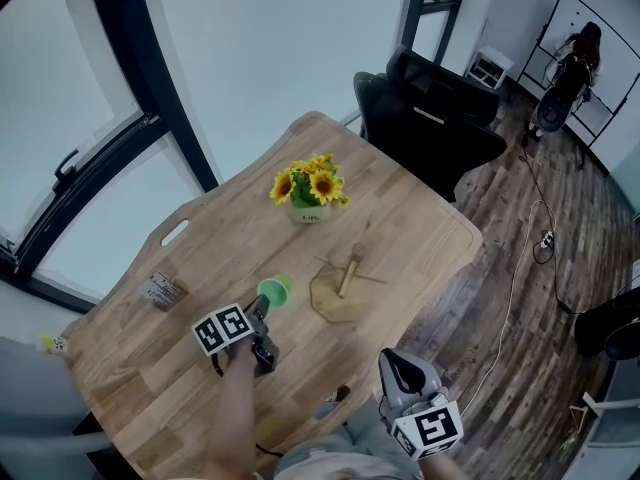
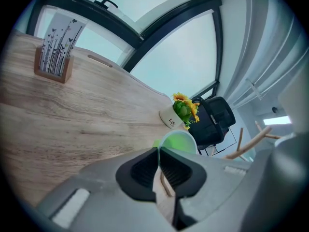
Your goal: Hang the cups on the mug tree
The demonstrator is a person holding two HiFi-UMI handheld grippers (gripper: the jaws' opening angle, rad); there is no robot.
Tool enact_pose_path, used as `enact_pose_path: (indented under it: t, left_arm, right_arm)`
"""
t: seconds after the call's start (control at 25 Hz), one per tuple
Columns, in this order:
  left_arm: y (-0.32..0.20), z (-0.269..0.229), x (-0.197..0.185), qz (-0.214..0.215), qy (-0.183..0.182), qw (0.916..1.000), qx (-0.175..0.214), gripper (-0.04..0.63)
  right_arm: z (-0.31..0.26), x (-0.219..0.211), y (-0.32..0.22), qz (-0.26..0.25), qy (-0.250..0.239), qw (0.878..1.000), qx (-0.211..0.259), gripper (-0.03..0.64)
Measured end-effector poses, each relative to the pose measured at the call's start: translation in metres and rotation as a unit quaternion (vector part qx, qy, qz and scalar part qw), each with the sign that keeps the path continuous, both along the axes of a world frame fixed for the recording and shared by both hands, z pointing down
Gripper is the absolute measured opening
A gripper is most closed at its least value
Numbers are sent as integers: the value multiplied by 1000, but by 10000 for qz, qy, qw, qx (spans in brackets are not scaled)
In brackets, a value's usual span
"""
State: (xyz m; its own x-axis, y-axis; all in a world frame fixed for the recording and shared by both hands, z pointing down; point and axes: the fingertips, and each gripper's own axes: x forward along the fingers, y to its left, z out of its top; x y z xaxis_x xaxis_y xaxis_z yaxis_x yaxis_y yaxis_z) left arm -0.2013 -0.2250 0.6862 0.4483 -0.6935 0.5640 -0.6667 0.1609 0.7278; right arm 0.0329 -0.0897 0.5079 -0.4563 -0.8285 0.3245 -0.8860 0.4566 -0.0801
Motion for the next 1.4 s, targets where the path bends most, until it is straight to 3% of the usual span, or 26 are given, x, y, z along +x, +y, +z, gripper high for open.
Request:
enact_pose_path:
  t: [0.48, 0.88, 1.4]
  left_arm:
    - [-2, -62, -26, -1016, -223, 9932, 519, 18]
    - [1, -107, -29, -1296, -791, 9840, 936, 17]
    - [-3, -157, -32, -1494, -1565, 9652, 1468, 18]
  right_arm:
    - [-28, 13, -12, -518, -96, 9982, 284, 0]
    - [-36, 23, -12, -705, -199, 9966, 388, 0]
    - [-42, 27, -13, -825, -275, 9949, 513, 0]
